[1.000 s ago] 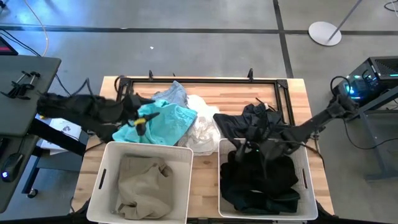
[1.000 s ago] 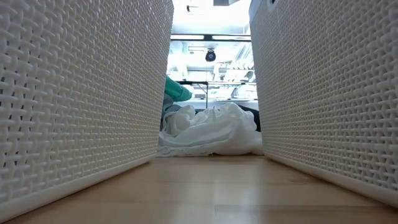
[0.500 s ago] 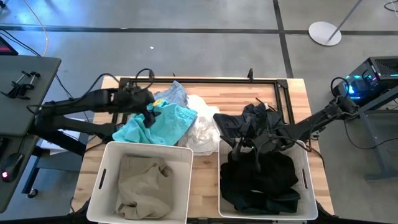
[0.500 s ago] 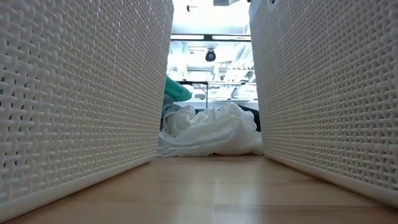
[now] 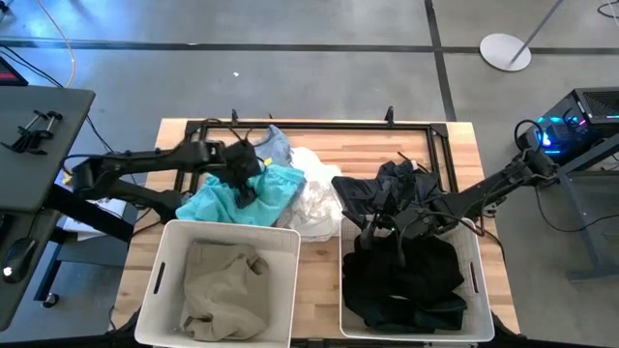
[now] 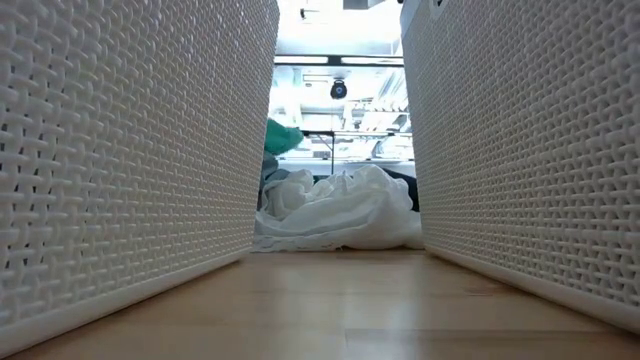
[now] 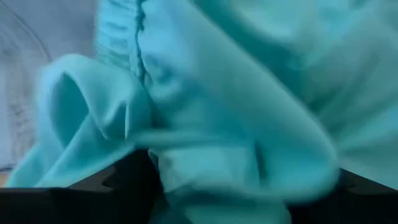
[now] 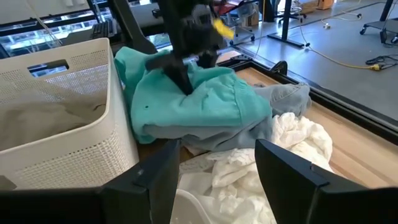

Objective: Sort clothes
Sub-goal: Put the light blue shorts into the left white laundry bin

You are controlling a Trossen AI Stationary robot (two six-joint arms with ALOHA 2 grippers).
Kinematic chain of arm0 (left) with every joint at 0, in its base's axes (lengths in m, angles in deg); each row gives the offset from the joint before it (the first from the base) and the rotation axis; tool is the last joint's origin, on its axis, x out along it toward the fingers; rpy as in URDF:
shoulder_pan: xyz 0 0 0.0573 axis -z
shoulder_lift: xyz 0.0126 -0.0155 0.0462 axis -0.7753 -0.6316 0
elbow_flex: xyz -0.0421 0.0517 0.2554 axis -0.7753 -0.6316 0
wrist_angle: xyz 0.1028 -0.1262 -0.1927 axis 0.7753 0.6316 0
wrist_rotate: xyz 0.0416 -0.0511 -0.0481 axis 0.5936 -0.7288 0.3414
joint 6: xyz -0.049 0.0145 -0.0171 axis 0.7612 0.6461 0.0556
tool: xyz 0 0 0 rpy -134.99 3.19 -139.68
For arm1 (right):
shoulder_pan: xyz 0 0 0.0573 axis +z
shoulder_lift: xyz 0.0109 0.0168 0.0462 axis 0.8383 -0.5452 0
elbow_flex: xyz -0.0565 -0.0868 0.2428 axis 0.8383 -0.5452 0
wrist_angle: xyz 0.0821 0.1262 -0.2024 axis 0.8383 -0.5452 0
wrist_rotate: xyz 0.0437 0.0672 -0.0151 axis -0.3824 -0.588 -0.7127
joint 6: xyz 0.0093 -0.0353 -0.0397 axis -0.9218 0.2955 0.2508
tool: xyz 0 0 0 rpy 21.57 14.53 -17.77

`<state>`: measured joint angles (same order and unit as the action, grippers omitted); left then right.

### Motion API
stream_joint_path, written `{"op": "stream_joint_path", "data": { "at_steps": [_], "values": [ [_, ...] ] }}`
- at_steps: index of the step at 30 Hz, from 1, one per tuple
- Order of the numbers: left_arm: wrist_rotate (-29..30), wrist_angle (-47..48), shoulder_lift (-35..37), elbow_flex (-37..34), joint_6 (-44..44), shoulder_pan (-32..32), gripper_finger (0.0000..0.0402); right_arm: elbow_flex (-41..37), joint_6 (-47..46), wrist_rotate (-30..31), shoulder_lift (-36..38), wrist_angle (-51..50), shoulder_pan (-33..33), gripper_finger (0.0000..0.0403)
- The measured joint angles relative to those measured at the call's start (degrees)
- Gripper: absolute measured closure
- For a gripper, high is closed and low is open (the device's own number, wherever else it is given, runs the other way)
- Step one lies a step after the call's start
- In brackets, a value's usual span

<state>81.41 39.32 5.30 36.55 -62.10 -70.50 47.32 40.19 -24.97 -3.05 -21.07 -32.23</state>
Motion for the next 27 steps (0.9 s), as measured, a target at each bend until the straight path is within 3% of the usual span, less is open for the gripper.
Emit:
{"op": "stream_joint_path", "data": {
  "at_steps": [6,13,19,27],
  "values": [
    [0.32,-1.63,-4.33,-0.63,-1.60,0.02,0.0208,0.00,0.52,0.09,-0.39,0.00,0.00,0.0204],
    [2.43,-3.97,-3.23,-0.37,-2.11,0.07,0.0379,0.00,0.27,0.31,-1.30,-0.28,0.00,0.0204],
    [9.44,-4.62,4.08,4.10,-2.07,1.00,0.0395,0.00,-0.96,0.31,-2.34,-0.33,-0.11,0.0204],
    [20.19,-7.45,19.41,18.50,-11.36,6.57,0.0399,0.00,0.69,0.72,-2.47,3.33,-0.11,0.0204]
  ]
}}
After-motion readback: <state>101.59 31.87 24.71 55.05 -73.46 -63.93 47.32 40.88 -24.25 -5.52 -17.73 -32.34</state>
